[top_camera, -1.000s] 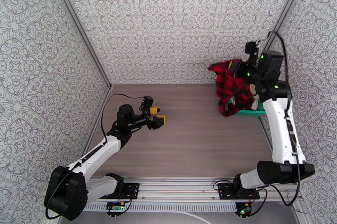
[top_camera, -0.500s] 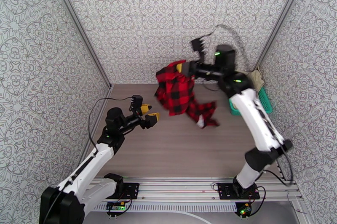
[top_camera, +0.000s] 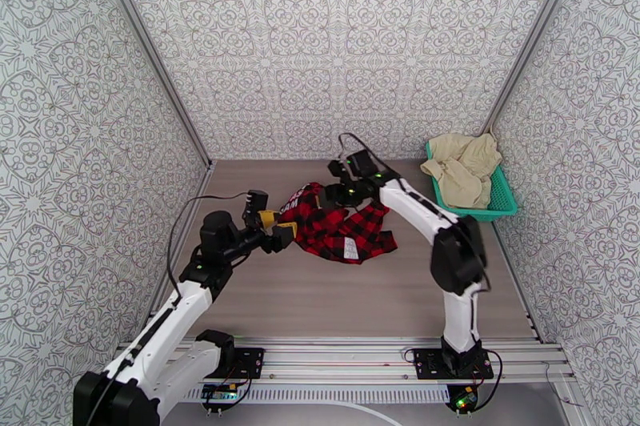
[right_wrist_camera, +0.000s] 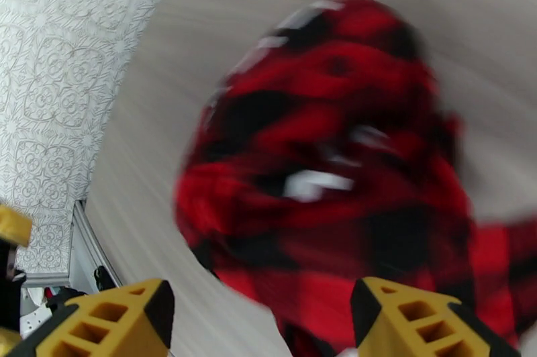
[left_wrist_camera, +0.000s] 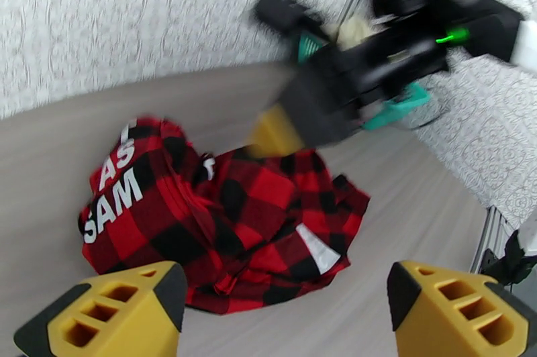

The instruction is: Fold and stack the mixed laundry pile

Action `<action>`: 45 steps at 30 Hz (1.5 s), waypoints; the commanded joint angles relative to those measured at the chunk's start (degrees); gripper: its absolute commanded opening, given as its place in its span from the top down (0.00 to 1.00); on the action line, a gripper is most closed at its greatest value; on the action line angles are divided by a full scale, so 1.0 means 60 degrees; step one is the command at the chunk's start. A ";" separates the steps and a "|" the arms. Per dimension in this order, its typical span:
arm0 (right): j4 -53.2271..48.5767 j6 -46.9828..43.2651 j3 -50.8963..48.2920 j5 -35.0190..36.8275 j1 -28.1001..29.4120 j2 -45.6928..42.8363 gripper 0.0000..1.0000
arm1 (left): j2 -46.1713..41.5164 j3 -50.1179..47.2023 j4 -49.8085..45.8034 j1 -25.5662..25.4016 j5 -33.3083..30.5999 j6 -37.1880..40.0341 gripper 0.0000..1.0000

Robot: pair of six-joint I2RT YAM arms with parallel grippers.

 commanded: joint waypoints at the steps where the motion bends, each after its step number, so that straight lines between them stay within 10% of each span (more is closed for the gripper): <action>1: 0.0613 0.0581 -0.1579 0.0840 -0.1166 -0.1509 0.22 | 0.0782 0.0053 -0.0299 -0.0998 -0.1345 0.0436 0.16; 10: 0.1091 0.0948 -0.4424 0.1423 -0.2296 -0.1868 0.29 | 0.3936 0.1753 -0.1201 -0.2244 -0.3438 0.1155 0.14; 18: 0.1524 0.0918 -0.3529 0.1673 -0.2168 -0.0137 0.39 | 0.5728 0.2478 -0.0120 -0.2376 -0.4362 0.1184 0.02; 23: 0.1338 0.0709 -0.2428 0.2115 -0.2165 0.0966 0.42 | 0.6545 0.2852 0.0434 -0.2373 -0.4581 0.1228 0.20; 31: 0.1510 0.0676 -0.1697 0.1308 -0.2164 0.1859 0.77 | 0.6730 0.2349 0.2451 -0.2034 -0.4705 0.0707 1.00; 36: 0.1266 0.0360 -0.1277 0.1255 -0.2179 0.1199 1.00 | 0.5379 0.2124 0.2543 -0.1769 -0.4407 0.0749 1.00; 45: 0.1417 0.0609 -0.0928 0.1747 -0.2970 -0.2079 1.00 | 0.2027 0.3110 -0.0196 -0.0964 -0.3753 0.1243 1.00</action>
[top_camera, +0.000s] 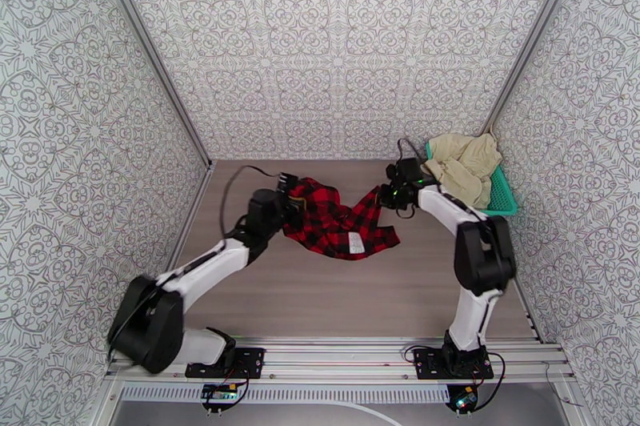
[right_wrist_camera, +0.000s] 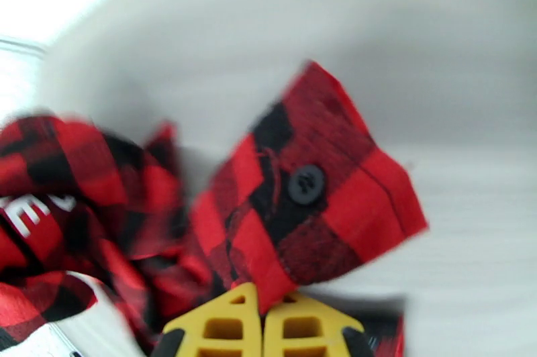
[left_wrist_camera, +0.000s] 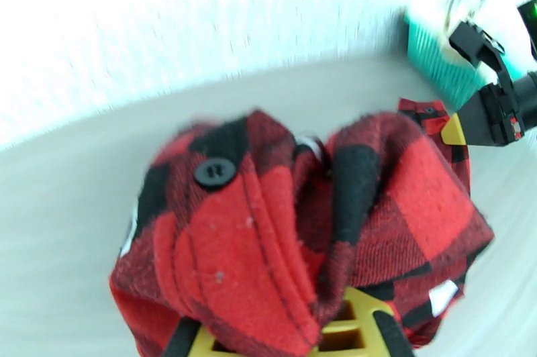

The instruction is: Fold and stack the mixed laundry pile

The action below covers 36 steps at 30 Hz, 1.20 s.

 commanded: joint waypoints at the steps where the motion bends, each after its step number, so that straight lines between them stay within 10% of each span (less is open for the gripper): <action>1: 0.0207 0.0133 0.0579 0.0374 -0.0514 -0.1655 1.00 | -0.1074 0.0958 -0.1559 0.0151 0.0291 0.0476 1.00; 18: -0.1162 -0.1454 0.3040 0.3758 -0.0856 -0.6565 1.00 | -0.3731 0.5592 -0.6577 0.0358 0.0175 0.1742 1.00; 27: -0.2671 -0.1565 0.4824 0.3555 -0.0856 -0.4341 1.00 | 0.0439 0.6473 -0.5710 0.2898 0.5113 -0.1922 1.00; 36: -0.2438 -0.1075 0.4195 0.3192 -0.0988 0.0475 1.00 | 0.5116 0.5854 -0.4733 0.3087 0.5591 -0.2403 0.67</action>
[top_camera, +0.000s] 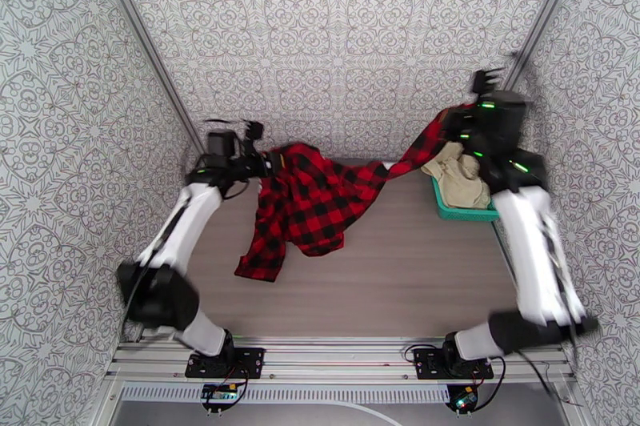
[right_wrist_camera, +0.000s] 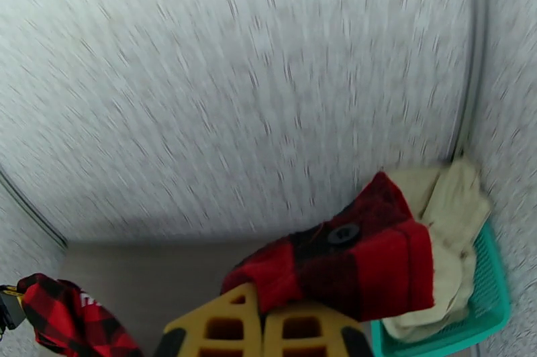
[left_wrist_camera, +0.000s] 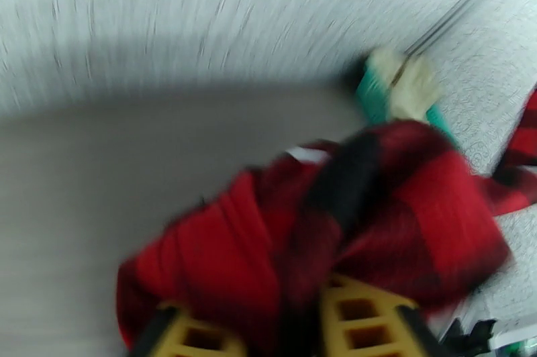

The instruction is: Fold and stack the mixed laundry pile

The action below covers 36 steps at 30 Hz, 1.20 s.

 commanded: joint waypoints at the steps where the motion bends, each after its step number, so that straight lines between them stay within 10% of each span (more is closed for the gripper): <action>1: -0.0647 0.0275 -0.0082 -0.0021 -0.0202 0.1985 1.00 | 0.0734 -0.0547 0.0914 0.0215 0.0457 -0.0631 0.62; 5: -0.1095 0.0288 0.0211 0.0366 -0.0344 0.3377 0.57 | 0.0587 -0.1399 0.1031 0.0187 -0.0416 -0.0387 0.38; 9: -0.0712 0.0312 -0.0981 0.0215 -0.0330 0.2797 0.43 | -0.0342 -0.2048 0.0173 -0.0127 -0.1583 0.0602 0.26; 21: 0.1954 0.2204 -0.6876 -0.3108 0.2446 0.0478 0.37 | 0.0083 -0.1890 -0.1668 -0.2358 -0.5925 0.4033 0.08; 36: 0.4690 0.5208 -0.7469 -0.3364 0.4197 0.2631 0.41 | 0.2547 0.0129 -0.0220 -0.3133 -0.7552 0.5699 0.14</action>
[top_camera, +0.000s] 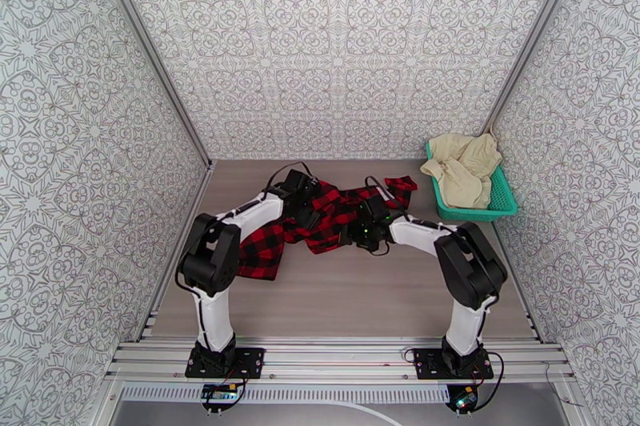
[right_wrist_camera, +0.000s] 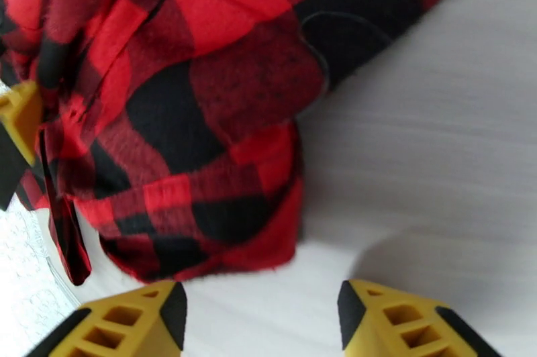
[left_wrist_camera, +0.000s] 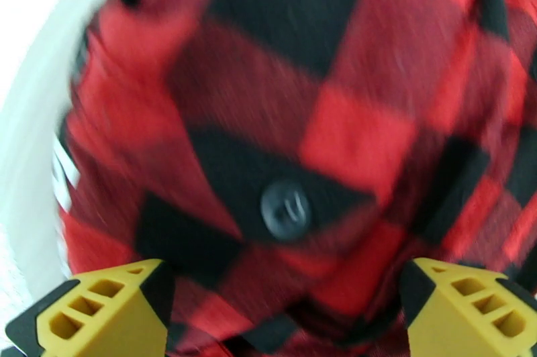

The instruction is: Fold and stack the mixed laundry pile

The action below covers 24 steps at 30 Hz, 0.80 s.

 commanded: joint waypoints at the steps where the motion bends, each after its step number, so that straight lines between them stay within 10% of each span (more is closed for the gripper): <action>1: 0.0981 0.0899 0.0266 0.0104 0.0150 0.0736 0.44 | 0.0559 0.0617 0.0666 0.0047 -0.0499 0.0402 0.18; 10: 0.0660 -0.0001 0.1205 0.1100 -0.0427 0.0632 0.97 | 0.0928 0.1149 0.1365 0.0647 0.0773 -0.0312 0.99; 24: -0.0961 -0.3133 0.2070 0.3114 -0.1925 -0.3788 1.00 | -0.4512 -0.0509 0.2816 0.1961 0.4147 -0.2482 1.00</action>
